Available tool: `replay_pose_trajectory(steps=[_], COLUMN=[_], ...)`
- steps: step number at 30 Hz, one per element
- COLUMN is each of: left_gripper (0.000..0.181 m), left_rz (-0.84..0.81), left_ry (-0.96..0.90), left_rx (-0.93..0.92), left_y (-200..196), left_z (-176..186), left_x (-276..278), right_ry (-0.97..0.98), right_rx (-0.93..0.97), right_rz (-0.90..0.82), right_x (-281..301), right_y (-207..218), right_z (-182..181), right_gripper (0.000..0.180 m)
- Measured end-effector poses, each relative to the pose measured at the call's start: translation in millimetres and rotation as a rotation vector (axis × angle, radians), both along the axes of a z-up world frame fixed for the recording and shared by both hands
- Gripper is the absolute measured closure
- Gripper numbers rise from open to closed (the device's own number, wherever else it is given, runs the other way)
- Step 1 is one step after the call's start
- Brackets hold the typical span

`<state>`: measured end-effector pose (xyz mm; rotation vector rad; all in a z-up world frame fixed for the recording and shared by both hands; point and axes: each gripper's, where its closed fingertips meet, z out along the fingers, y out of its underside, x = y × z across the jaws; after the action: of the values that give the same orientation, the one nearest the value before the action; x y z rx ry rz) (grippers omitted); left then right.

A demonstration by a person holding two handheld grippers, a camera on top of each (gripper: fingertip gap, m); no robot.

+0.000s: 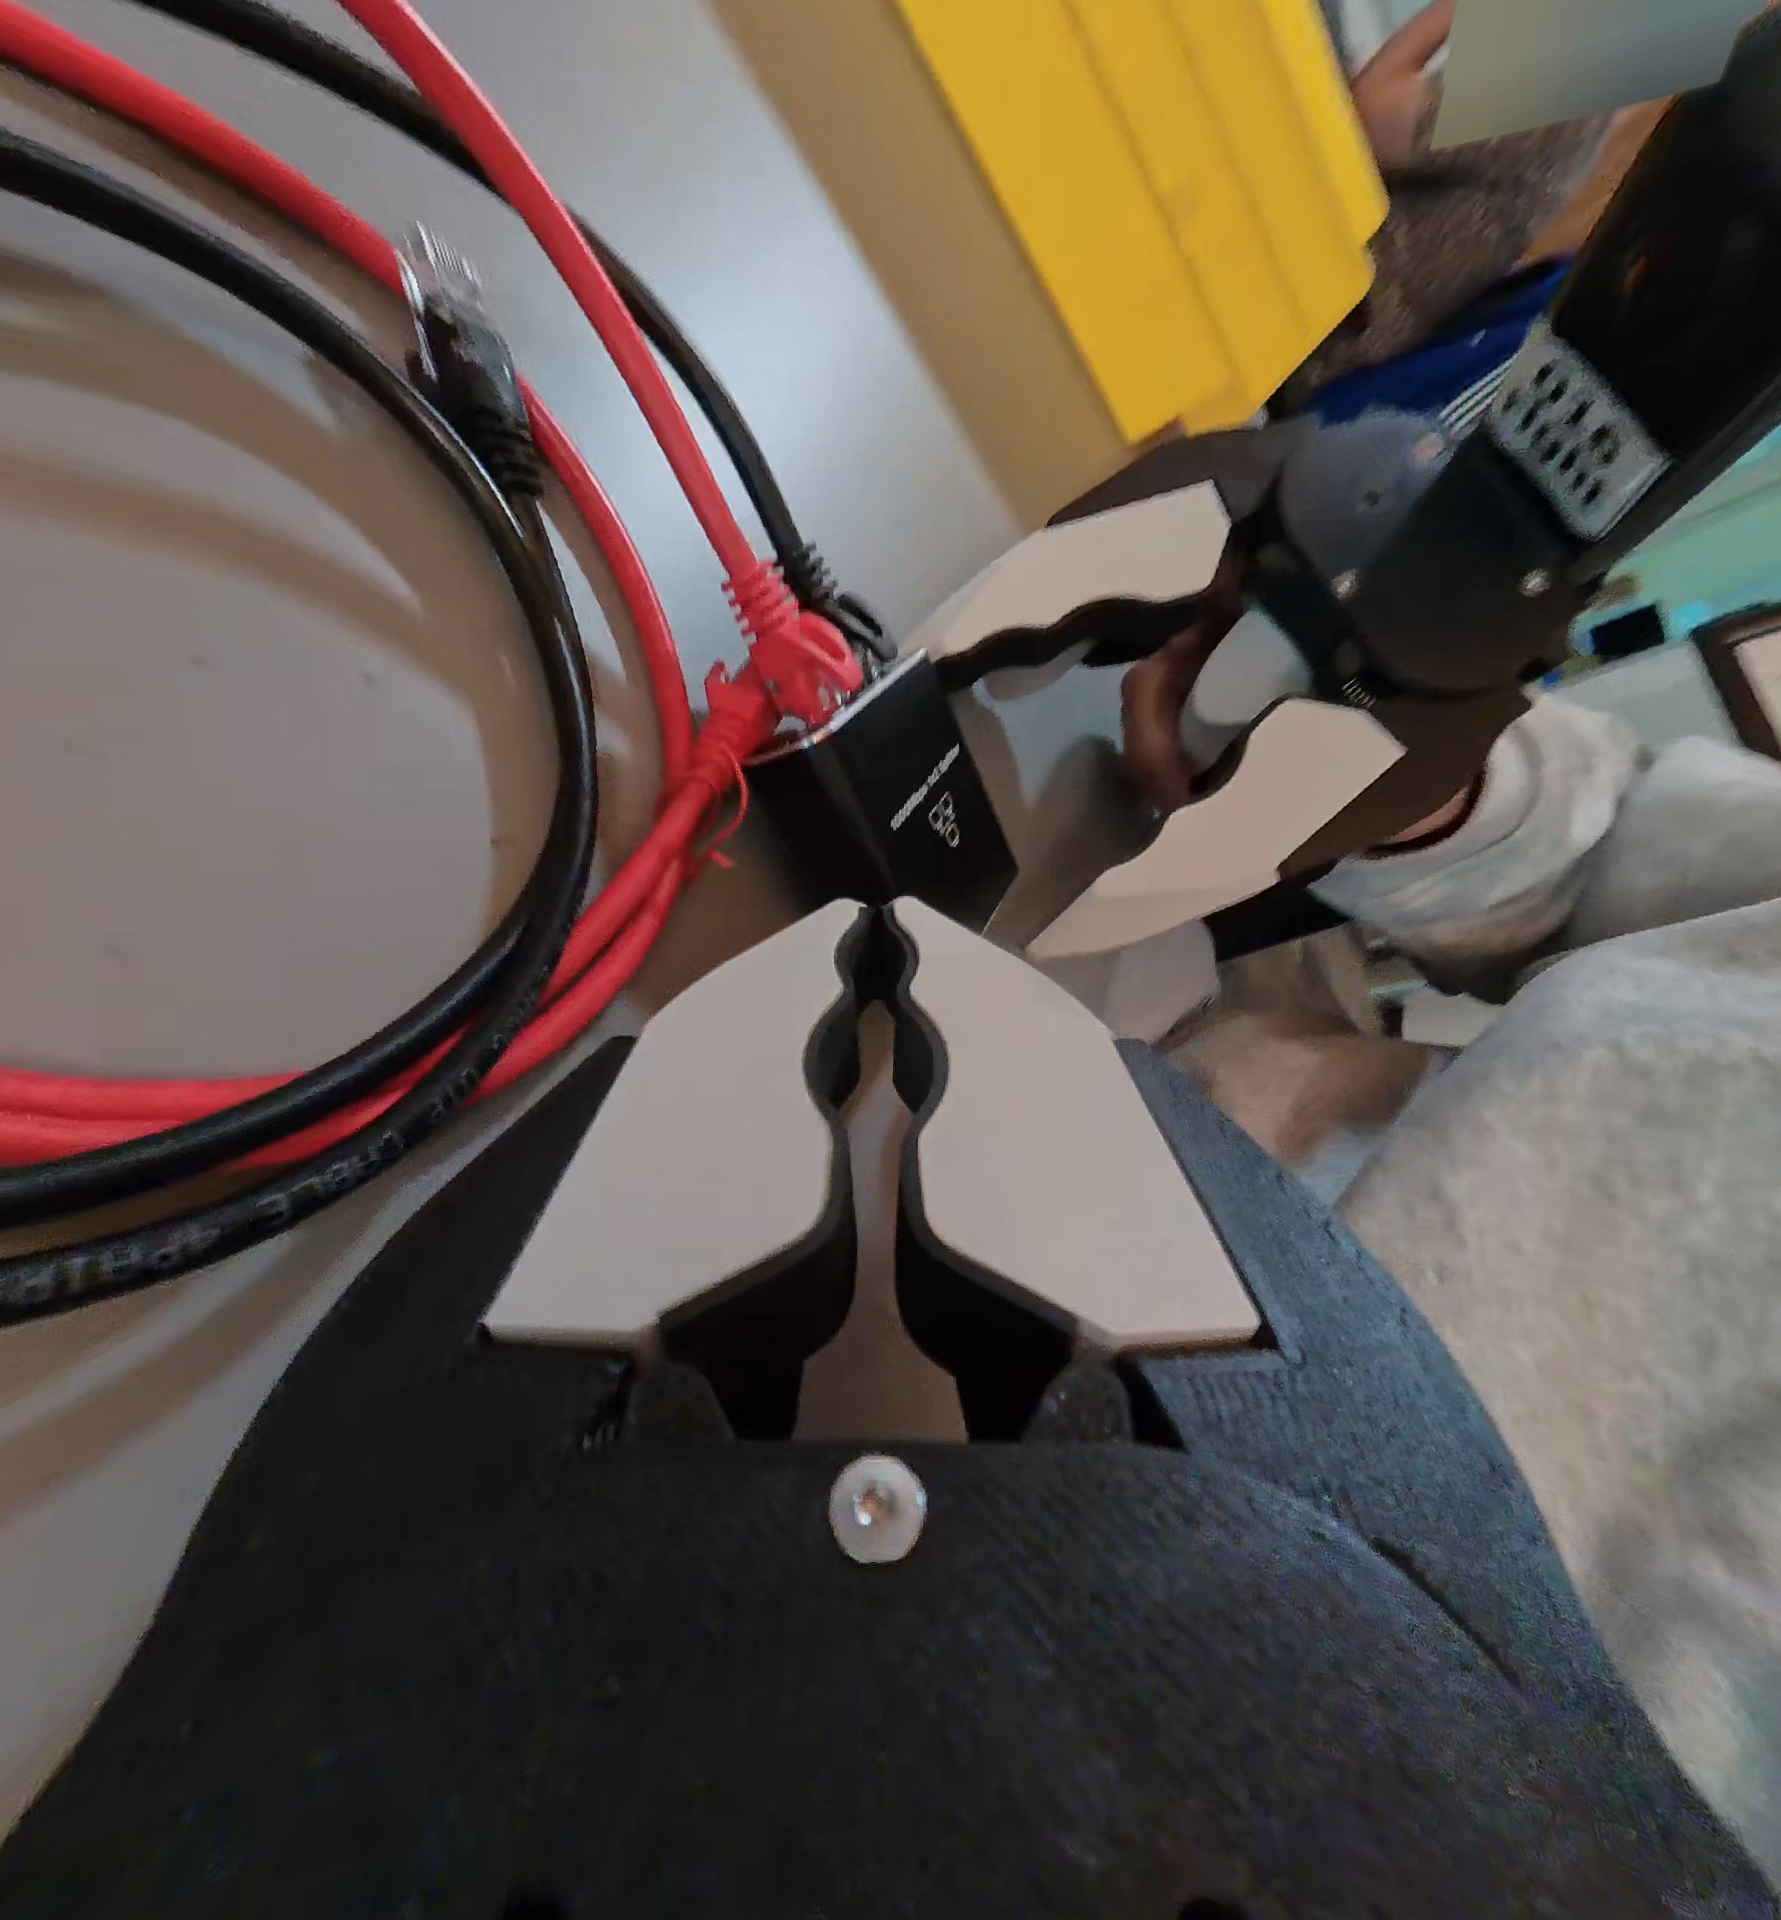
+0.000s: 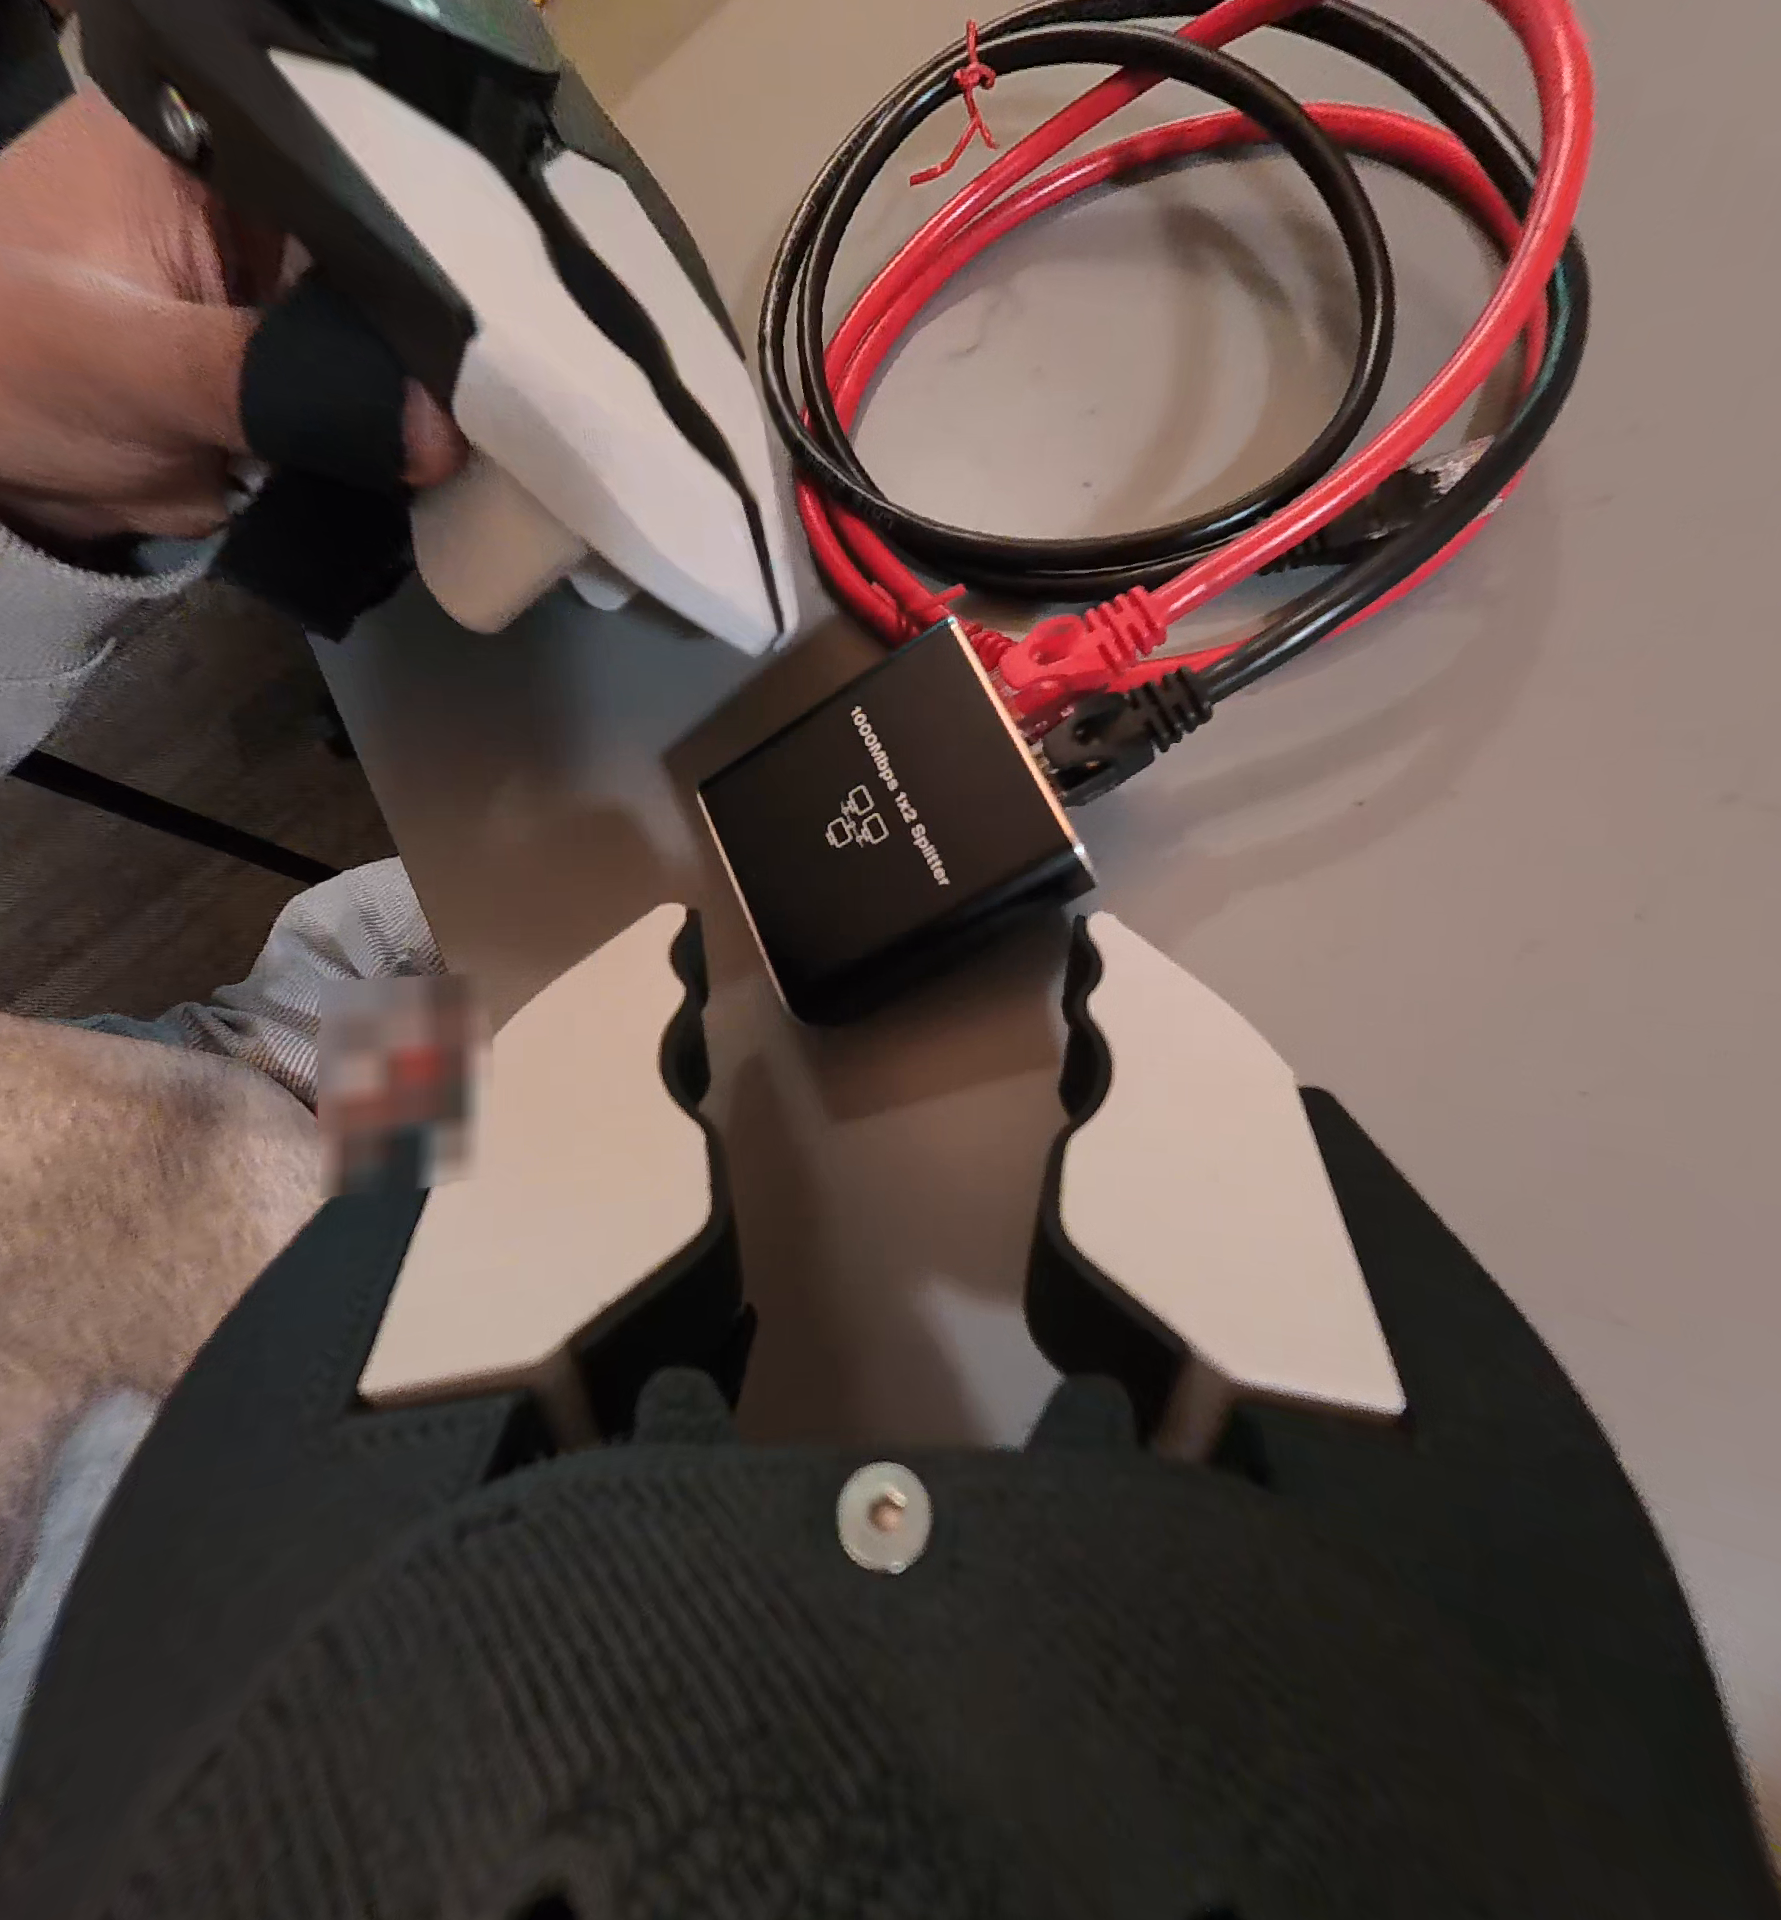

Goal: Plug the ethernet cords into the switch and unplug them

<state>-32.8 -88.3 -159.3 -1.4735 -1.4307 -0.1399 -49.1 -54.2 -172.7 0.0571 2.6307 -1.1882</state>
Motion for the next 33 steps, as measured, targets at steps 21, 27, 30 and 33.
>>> replay_pose_trajectory(steps=[21, 27, 30, 33], left_gripper=[0.18, 0.18, 0.18, 0.181], left_rz=[-0.097, -0.047, 0.006, 0.05], left_ry=[0.015, 0.143, 0.22, 0.271], left_rx=[-0.081, 0.007, 0.018, -0.022], left_y=[40.8, 31.1, 20.4, 9.2], left_z=[-12.6, 20.1, 33.6, 37.5], left_x=[-2.1, -6.0, -9.4, -11.9], right_ry=[0.284, 0.229, 0.182, 0.211], right_rx=[0.081, 0.056, 0.028, -0.002], right_rz=[-0.014, -0.018, 0.001, 0.028], right_x=[-14.5, -25.0, -26.2, -29.3], right_y=[-8.3, -7.8, -7.6, -6.7], right_z=[-16.1, -13.6, -9.1, -5.3], right_gripper=[0.084, 0.108, 0.112, 0.117])
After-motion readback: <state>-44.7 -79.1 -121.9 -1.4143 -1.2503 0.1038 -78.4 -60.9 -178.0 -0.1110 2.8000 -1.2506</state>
